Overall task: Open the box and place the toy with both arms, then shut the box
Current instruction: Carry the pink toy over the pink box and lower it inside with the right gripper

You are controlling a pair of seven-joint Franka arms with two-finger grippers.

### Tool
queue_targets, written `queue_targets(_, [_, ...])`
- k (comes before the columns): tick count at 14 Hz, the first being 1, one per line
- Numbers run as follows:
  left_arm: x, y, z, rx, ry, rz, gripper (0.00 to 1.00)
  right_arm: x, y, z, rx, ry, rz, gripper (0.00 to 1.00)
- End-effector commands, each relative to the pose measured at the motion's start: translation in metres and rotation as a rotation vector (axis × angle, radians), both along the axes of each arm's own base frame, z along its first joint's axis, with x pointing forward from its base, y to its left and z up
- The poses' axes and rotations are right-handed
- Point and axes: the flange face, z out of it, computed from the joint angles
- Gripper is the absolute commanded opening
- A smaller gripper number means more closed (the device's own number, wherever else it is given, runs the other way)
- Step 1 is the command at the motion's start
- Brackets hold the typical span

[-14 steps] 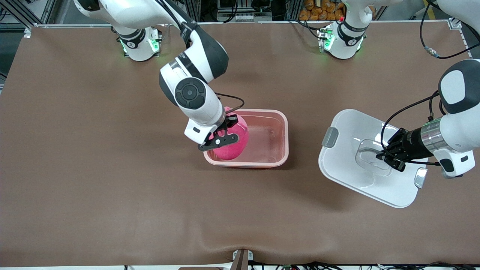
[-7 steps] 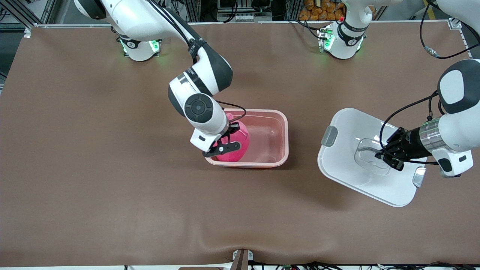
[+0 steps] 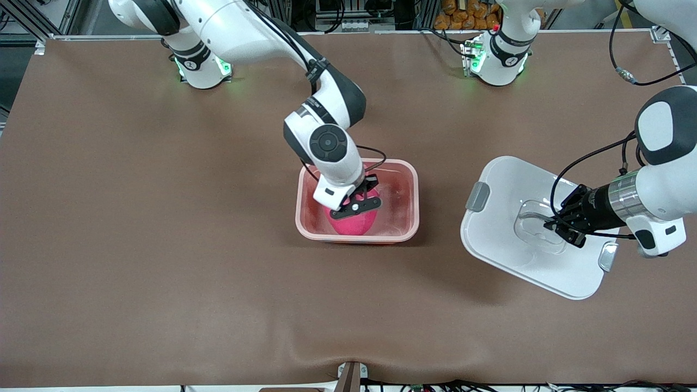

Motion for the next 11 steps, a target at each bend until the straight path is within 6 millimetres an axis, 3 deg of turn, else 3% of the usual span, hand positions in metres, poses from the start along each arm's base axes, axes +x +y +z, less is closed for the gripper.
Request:
queue_targets(1, [-0.007, 0.000, 0.009, -0.020, -0.001, -0.016, 0.00, 0.001, 0.010, -0.028, 0.026, -0.027, -0.029, 0.00])
queue_targets(5, [-0.008, 0.001, 0.009, -0.020, 0.002, -0.015, 0.00, -0.006, 0.031, -0.071, 0.081, -0.102, -0.025, 0.00])
queue_targets(7, [-0.008, 0.002, 0.009, -0.019, 0.002, -0.012, 0.00, -0.010, 0.034, -0.079, 0.078, -0.108, -0.016, 0.00])
queue_targets(8, [-0.008, 0.002, 0.009, -0.019, 0.006, -0.014, 0.00, -0.011, 0.036, -0.079, 0.079, -0.116, -0.002, 0.14])
queue_targets(9, [-0.009, 0.003, 0.009, -0.019, 0.008, -0.013, 0.00, -0.011, 0.036, -0.079, 0.078, -0.118, 0.002, 0.99])
queue_targets(11, [-0.008, 0.001, 0.008, -0.019, 0.008, -0.016, 0.00, -0.011, 0.037, -0.072, 0.077, -0.132, 0.010, 1.00])
